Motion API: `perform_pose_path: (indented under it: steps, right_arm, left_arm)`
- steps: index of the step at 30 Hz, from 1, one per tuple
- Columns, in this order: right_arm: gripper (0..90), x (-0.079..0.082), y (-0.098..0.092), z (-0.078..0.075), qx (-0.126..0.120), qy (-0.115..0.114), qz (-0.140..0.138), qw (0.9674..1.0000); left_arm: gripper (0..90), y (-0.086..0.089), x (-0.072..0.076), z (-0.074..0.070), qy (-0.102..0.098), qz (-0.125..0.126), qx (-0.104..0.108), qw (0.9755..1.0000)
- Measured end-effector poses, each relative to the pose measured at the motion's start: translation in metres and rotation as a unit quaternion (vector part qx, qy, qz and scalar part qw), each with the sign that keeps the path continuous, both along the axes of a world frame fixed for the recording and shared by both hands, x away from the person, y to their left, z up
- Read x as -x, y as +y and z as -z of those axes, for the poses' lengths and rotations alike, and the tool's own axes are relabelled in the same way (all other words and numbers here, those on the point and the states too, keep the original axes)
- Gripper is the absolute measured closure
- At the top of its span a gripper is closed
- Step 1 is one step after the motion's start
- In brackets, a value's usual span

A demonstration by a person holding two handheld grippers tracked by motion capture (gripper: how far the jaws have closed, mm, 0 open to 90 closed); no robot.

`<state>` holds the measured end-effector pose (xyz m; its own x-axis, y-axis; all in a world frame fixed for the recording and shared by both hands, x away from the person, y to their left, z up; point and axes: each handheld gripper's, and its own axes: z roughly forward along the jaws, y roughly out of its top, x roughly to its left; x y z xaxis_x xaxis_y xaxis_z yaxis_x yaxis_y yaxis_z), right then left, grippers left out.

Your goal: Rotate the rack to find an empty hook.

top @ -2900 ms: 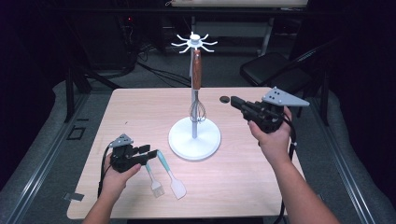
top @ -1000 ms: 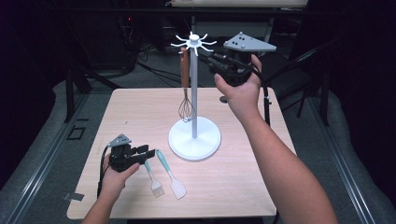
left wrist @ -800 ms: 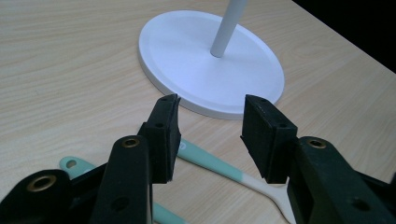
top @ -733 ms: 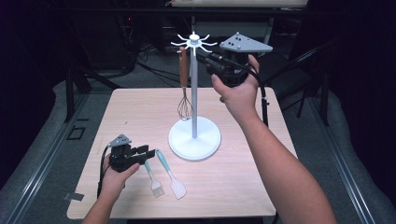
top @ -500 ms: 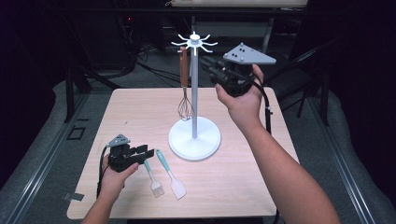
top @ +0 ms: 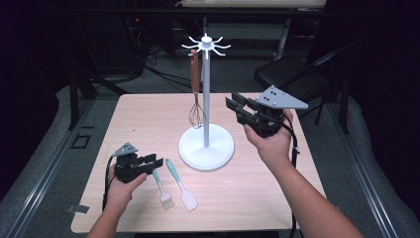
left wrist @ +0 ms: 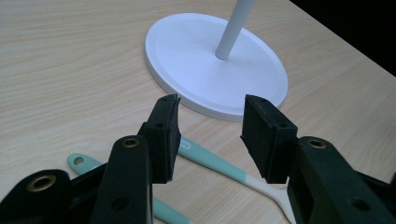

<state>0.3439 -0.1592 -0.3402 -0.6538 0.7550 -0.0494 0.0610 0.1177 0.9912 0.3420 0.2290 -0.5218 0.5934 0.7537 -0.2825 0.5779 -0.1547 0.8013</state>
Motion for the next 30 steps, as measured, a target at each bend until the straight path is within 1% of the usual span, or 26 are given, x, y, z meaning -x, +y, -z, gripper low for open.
perform_pose_path:
  steps: [3, 8, 11, 12, 13, 14, 15, 16, 19, 20, 21, 24, 25, 26, 28, 29, 30]
  right_arm:
    - [71.6, 0.004, -0.008, 0.015, 0.006, 0.012, 0.004, 0.9999]
    - [69.2, 0.010, -0.016, 0.043, 0.011, 0.046, 0.005, 0.9989]
    - [69.0, 0.012, -0.017, 0.062, 0.019, 0.073, 0.007, 0.9971]
    - [68.7, 0.013, -0.016, 0.069, 0.029, 0.083, 0.007, 0.9961]
    - [68.1, 0.013, -0.015, 0.078, 0.036, 0.102, 0.006, 0.9941]
    - [68.0, 0.013, -0.014, 0.084, 0.041, 0.112, 0.007, 0.9928]
    - [67.9, 0.013, -0.013, 0.091, 0.054, 0.129, 0.010, 0.9902]
    - [68.0, 0.014, -0.011, 0.099, 0.061, 0.140, 0.012, 0.9881]
    - [68.2, 0.015, -0.005, 0.121, 0.104, 0.170, 0.028, 0.9796]
    - [68.2, 0.016, -0.003, 0.127, 0.120, 0.183, 0.031, 0.9753]
    - [68.1, 0.016, 0.000, 0.136, 0.127, 0.191, 0.033, 0.9729]
    - [66.4, 0.018, 0.006, 0.152, 0.144, 0.212, 0.031, 0.9660]
    - [66.0, 0.018, 0.010, 0.159, 0.155, 0.221, 0.027, 0.9625]
    - [65.6, 0.018, 0.013, 0.164, 0.159, 0.230, 0.024, 0.9599]
    - [65.4, 0.019, 0.018, 0.174, 0.164, 0.237, 0.023, 0.9572]
    - [65.4, 0.018, 0.022, 0.179, 0.168, 0.242, 0.020, 0.9553]
    - [65.1, 0.018, 0.025, 0.184, 0.172, 0.250, 0.016, 0.9528]
  left_arm:
    - [55.9, 0.000, 0.000, 0.000, 0.000, -0.002, -0.001, 1.0000]
    - [55.9, 0.000, 0.000, 0.001, 0.000, -0.003, -0.003, 1.0000]
    - [55.8, 0.000, 0.000, 0.001, 0.001, -0.004, -0.001, 1.0000]
    - [55.8, 0.001, 0.000, 0.001, 0.001, -0.006, 0.001, 1.0000]
    - [55.7, 0.000, 0.000, 0.002, 0.001, -0.007, 0.003, 1.0000]
    - [55.5, 0.001, 0.000, 0.002, 0.001, -0.008, 0.002, 1.0000]
    - [55.3, 0.001, 0.000, 0.002, 0.000, -0.009, 0.004, 0.9999]
    - [55.3, 0.001, 0.000, 0.003, 0.001, -0.010, 0.005, 0.9999]
    - [55.3, 0.001, 0.000, 0.003, 0.000, -0.010, 0.005, 0.9999]
    - [55.3, 0.001, 0.000, 0.003, 0.001, -0.010, 0.004, 0.9999]
    - [55.2, 0.001, 0.000, 0.003, 0.001, -0.011, 0.004, 0.9999]
    - [55.1, 0.001, 0.000, 0.004, 0.002, -0.012, 0.004, 0.9999]
    - [55.1, 0.001, -0.001, 0.004, 0.004, -0.013, 0.004, 0.9999]
    - [55.1, 0.001, -0.001, 0.005, 0.004, -0.012, 0.004, 0.9999]
    - [55.1, 0.001, -0.001, 0.005, 0.005, -0.012, 0.003, 0.9999]
    - [55.0, 0.001, -0.001, 0.005, 0.005, -0.013, 0.003, 0.9999]
    - [55.0, 0.001, -0.001, 0.005, 0.005, -0.013, 0.003, 0.9999]
